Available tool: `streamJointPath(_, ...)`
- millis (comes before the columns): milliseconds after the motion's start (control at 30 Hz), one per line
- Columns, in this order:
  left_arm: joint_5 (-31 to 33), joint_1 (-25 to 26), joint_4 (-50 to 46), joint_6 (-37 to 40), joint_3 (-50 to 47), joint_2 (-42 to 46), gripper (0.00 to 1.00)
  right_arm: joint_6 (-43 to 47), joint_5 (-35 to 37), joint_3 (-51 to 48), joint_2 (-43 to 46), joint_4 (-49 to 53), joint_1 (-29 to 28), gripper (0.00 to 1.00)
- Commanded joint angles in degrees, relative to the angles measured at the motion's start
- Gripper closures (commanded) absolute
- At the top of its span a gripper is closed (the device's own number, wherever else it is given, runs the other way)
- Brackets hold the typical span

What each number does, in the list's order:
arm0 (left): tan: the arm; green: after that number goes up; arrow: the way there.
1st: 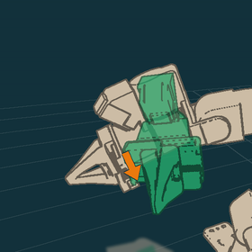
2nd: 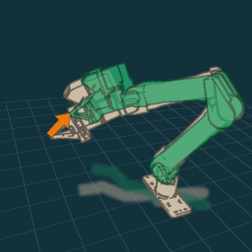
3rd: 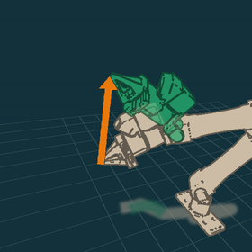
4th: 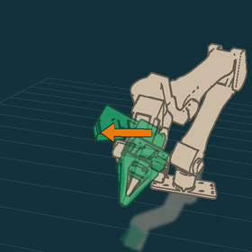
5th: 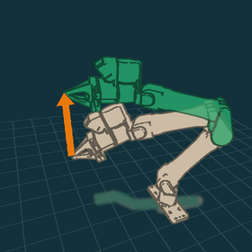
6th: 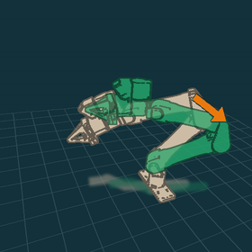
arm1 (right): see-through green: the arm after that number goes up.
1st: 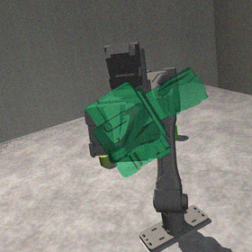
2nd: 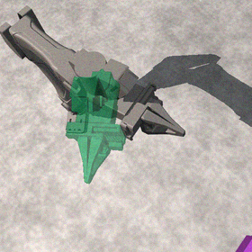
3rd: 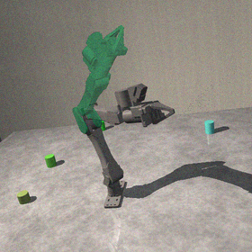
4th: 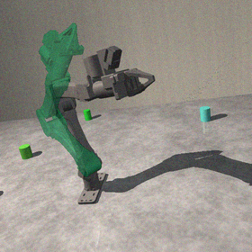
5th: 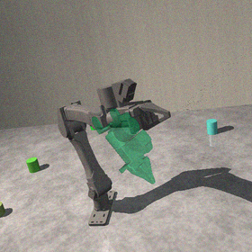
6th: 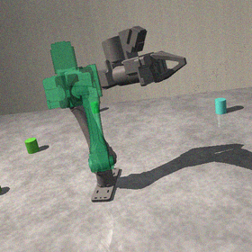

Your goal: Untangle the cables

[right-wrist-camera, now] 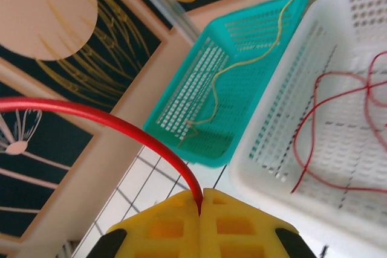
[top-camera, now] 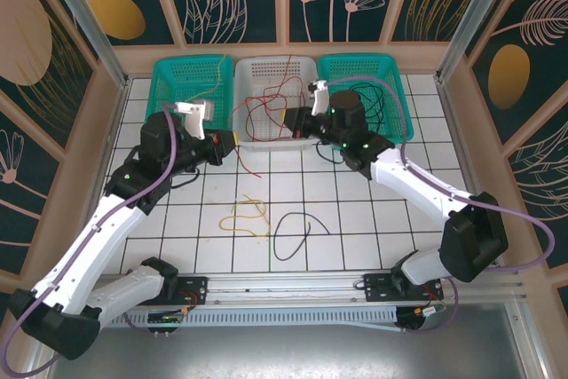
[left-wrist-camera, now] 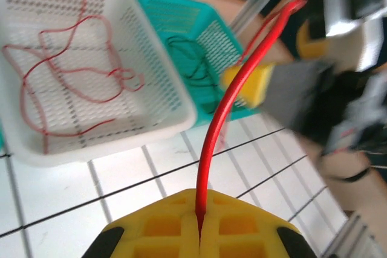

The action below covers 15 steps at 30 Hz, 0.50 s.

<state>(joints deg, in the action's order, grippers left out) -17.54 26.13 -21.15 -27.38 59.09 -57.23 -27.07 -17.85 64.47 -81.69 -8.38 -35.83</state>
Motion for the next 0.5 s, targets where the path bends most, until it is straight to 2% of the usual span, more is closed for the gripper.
streamJointPath(0, 5.7, -0.2, -5.6, 5.4, -2.1, -1.8, 1.00, 3.8, 2.8, 7.1, -0.5, 5.5, 1.3, 1.00)
streamJointPath(300, 10.2, 2.5, -7.3, 10.8, -1.8, -5.2, 1.00, 11.7, 10.4, 24.5, -7.9, 22.7, 2.5, 1.00)
streamJointPath(400, 10.6, 2.6, -4.9, 8.8, -2.2, -6.5, 1.00, 11.7, 12.4, 28.6, -10.7, 25.8, 2.5, 1.00)
streamJointPath(433, 10.7, 2.6, -3.4, 7.4, -2.4, -6.6, 0.94, 11.5, 13.4, 30.0, -11.8, 26.8, 2.6, 1.00)
streamJointPath(467, 11.0, 2.6, -2.2, 6.1, -2.5, -6.6, 0.81, 11.5, 14.1, 31.4, -12.8, 27.7, 2.6, 1.00)
